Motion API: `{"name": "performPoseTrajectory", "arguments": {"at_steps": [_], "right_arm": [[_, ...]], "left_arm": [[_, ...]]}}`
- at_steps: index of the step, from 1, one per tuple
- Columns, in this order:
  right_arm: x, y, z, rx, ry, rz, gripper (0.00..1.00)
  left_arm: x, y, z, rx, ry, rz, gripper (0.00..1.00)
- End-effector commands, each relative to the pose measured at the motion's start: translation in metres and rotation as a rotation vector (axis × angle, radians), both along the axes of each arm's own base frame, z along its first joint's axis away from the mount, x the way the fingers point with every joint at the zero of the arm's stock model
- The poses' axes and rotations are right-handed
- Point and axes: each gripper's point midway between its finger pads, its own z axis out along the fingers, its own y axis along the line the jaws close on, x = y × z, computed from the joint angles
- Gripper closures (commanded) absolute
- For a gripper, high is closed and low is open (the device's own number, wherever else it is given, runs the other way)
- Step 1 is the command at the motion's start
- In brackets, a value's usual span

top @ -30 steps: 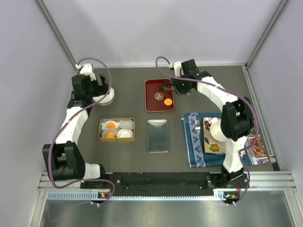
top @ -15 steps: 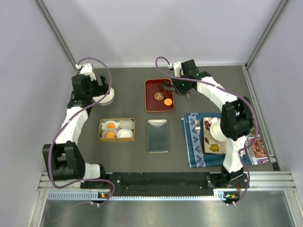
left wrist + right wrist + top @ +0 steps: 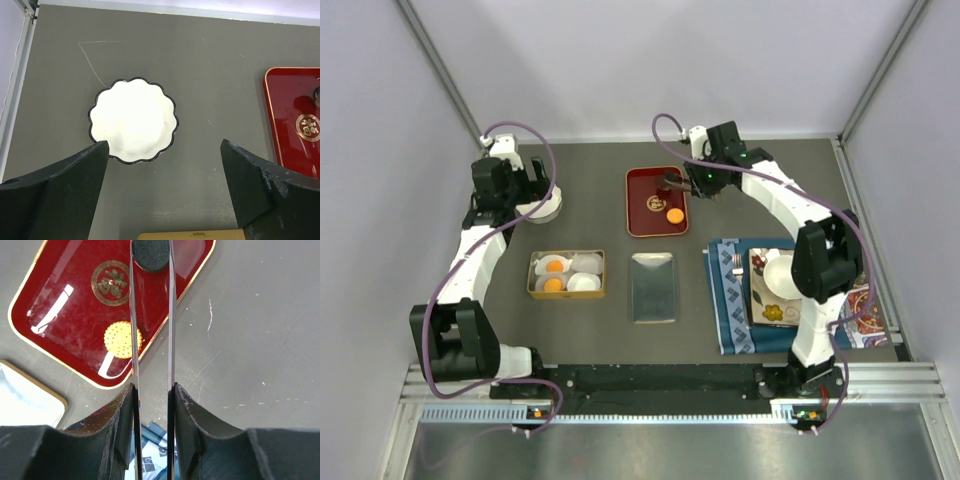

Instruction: Pack the cookies

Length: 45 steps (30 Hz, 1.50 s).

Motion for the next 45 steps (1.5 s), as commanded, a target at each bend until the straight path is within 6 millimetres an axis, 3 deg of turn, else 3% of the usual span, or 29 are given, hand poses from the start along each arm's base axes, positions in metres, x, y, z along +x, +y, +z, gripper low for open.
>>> {"name": "performPoseTrajectory", "arguments": {"at_steps": [1, 7, 14, 18, 25, 32, 45], "right_arm": [[-0.005, 0.014, 0.095, 0.111, -0.184, 0.032, 0.83], [-0.034, 0.033, 0.122, 0.131, -0.222, 0.095, 0.83], [-0.089, 0.08, 0.134, 0.163, -0.215, 0.262, 0.83], [-0.131, 0.116, 0.125, 0.163, -0.191, 0.397, 0.83], [-0.182, 0.153, 0.106, 0.15, -0.144, 0.557, 0.82], [-0.213, 0.168, 0.089, 0.136, -0.103, 0.645, 0.82], [-0.238, 0.171, 0.059, 0.112, -0.029, 0.713, 0.82]], "left_arm": [[0.005, 0.0, 0.017, -0.008, -0.061, -0.002, 0.01], [0.005, 0.001, 0.017, -0.01, -0.061, 0.002, 0.01], [0.004, -0.001, 0.02, -0.019, -0.067, -0.001, 0.01], [0.004, 0.001, 0.022, -0.017, -0.068, 0.006, 0.01], [0.007, 0.005, 0.021, -0.004, -0.059, 0.026, 0.01], [0.006, 0.007, 0.016, 0.002, -0.049, 0.03, 0.01], [0.007, 0.007, 0.014, 0.0, -0.045, 0.031, 0.01]]}}
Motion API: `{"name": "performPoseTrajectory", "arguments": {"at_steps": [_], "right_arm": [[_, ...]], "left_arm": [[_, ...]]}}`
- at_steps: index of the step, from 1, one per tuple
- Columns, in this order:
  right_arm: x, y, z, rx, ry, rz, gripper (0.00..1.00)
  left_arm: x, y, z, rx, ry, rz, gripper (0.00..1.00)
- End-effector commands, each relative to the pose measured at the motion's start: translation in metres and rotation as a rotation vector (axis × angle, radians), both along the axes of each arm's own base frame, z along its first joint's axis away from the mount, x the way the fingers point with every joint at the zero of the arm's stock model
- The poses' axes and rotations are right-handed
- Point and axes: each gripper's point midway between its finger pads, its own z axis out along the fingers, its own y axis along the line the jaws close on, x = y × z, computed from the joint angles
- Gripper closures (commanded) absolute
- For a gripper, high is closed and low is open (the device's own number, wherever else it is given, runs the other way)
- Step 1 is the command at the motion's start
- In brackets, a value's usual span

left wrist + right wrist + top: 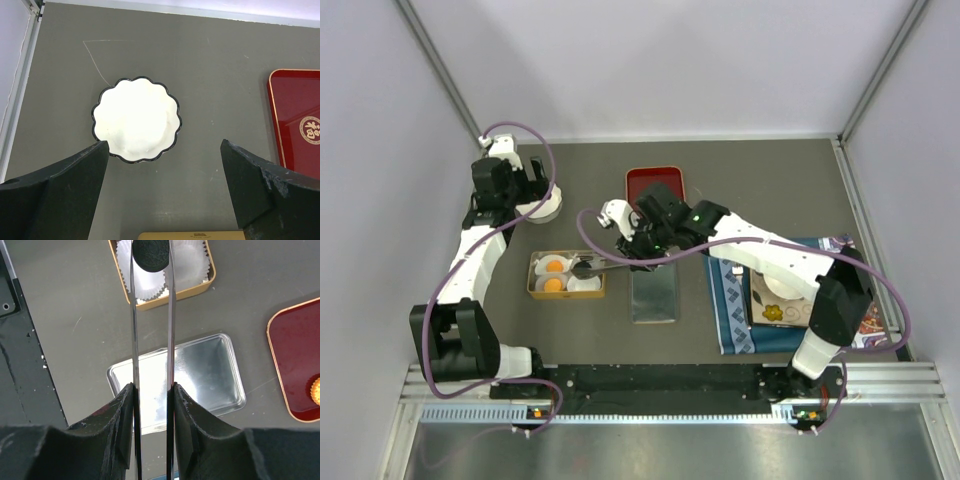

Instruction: Pack the cookies

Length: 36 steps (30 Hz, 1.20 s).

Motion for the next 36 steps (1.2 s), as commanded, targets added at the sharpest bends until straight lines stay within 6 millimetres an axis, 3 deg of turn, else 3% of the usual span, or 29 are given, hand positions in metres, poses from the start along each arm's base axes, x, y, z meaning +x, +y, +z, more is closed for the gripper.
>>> {"name": "performPoseTrajectory", "arguments": {"at_steps": [1, 20, 36], "right_arm": [[-0.012, 0.013, 0.018, 0.064, -0.03, 0.062, 0.82], [-0.018, 0.016, 0.0, 0.03, -0.024, 0.08, 0.8], [-0.015, 0.02, -0.005, 0.023, -0.027, 0.076, 0.67]], "left_arm": [[0.007, 0.003, 0.014, -0.001, -0.046, 0.007, 0.01], [0.005, 0.002, 0.014, -0.004, -0.048, 0.006, 0.01], [0.006, 0.002, 0.011, -0.004, -0.046, 0.004, 0.01]]}}
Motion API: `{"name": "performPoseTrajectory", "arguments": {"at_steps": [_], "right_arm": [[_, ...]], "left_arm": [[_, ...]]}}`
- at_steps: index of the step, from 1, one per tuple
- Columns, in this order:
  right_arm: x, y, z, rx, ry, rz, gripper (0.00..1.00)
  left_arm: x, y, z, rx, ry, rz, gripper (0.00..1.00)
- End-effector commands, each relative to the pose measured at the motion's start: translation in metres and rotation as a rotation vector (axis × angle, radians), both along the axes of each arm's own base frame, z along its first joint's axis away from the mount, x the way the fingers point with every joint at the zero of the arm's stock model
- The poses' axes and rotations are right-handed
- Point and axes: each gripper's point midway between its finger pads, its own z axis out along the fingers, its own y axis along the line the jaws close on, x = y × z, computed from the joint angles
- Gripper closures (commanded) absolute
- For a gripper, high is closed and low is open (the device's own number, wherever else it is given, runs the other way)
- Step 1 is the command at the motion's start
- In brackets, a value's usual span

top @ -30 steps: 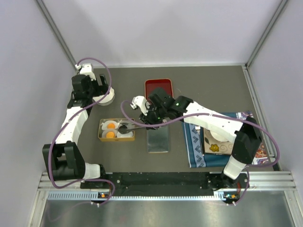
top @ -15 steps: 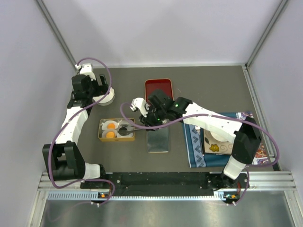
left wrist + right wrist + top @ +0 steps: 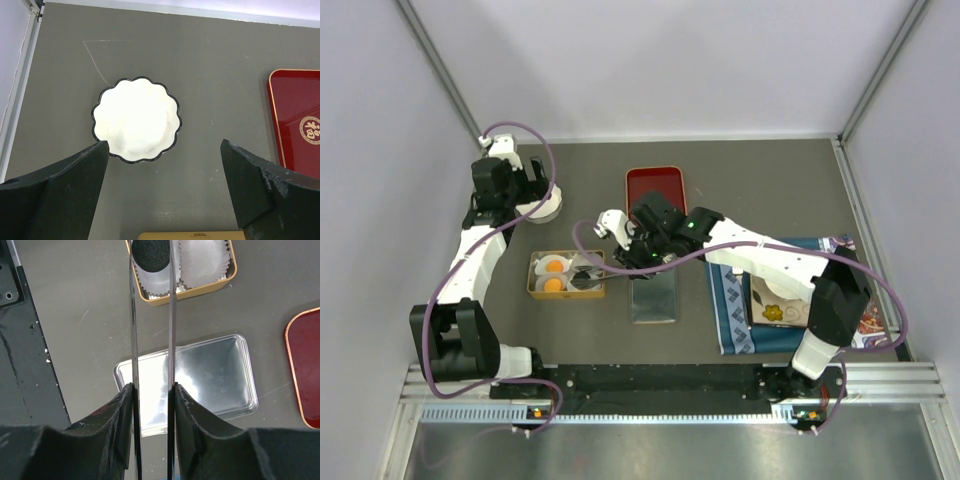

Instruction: Pack the cookies

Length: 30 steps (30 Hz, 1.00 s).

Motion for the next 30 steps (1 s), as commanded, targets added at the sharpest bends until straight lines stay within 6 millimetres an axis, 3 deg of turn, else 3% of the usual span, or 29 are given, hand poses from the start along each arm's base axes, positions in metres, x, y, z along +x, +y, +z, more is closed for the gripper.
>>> {"name": "performPoseTrajectory", "arguments": {"at_steps": [1, 22, 30], "right_arm": [[0.002, 0.016, 0.011, 0.051, -0.039, 0.029, 0.66], [0.005, 0.018, 0.015, 0.057, -0.048, 0.019, 0.56], [0.016, 0.017, 0.045, 0.097, -0.122, -0.025, 0.58]], "left_arm": [[0.006, 0.002, 0.01, -0.003, -0.045, 0.005, 0.01], [0.006, 0.003, 0.015, 0.004, -0.054, 0.004, 0.01], [0.005, 0.002, 0.019, 0.003, -0.059, 0.001, 0.01]]}}
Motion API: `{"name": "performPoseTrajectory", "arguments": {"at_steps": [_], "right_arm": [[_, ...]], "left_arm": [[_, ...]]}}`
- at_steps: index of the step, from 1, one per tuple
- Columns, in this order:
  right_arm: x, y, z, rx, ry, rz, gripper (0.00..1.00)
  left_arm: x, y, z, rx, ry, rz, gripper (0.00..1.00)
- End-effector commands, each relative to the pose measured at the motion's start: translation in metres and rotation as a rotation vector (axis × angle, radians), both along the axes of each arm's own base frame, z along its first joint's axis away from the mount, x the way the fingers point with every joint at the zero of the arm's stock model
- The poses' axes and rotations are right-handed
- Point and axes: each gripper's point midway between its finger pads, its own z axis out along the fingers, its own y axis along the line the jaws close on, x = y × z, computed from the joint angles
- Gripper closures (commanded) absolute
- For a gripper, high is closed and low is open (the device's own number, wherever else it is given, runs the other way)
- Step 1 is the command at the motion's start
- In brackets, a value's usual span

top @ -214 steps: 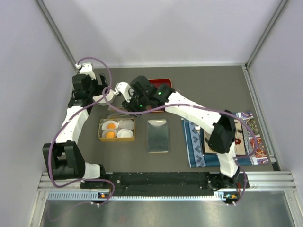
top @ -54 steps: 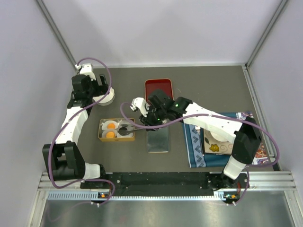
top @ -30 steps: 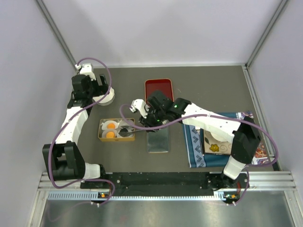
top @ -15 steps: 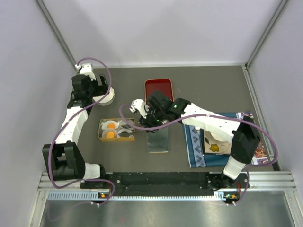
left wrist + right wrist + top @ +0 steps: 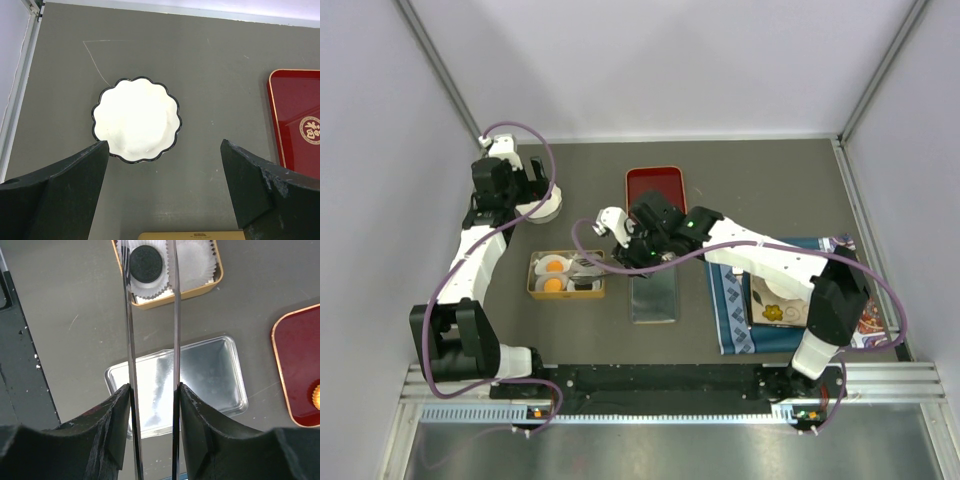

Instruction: Pack the cookies

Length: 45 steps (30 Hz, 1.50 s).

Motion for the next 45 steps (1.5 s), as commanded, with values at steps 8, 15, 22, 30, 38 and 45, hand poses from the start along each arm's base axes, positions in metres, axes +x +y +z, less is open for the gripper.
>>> {"name": "performPoseTrajectory", "arguments": {"at_steps": [8, 15, 22, 30, 38, 45], "right_arm": [[0.052, -0.006, 0.069, 0.111, -0.173, -0.166, 0.59], [0.095, -0.053, 0.081, 0.133, -0.178, -0.327, 0.59], [0.118, -0.115, 0.075, 0.113, -0.173, -0.467, 0.59], [0.13, -0.175, 0.048, 0.051, -0.15, -0.589, 0.59], [0.126, -0.2, 0.014, -0.01, -0.094, -0.627, 0.58], [0.129, -0.203, 0.002, -0.024, -0.075, -0.635, 0.57]], "left_arm": [[0.003, 0.003, 0.022, 0.01, -0.062, 0.004, 0.01], [0.003, 0.002, 0.019, 0.004, -0.056, -0.003, 0.01], [0.003, 0.0, 0.016, -0.002, -0.05, -0.009, 0.01], [0.001, 0.0, 0.012, 0.005, -0.044, -0.013, 0.01], [0.001, -0.001, 0.008, 0.005, -0.04, -0.018, 0.01], [0.001, -0.002, 0.009, 0.001, -0.041, -0.022, 0.01]]}}
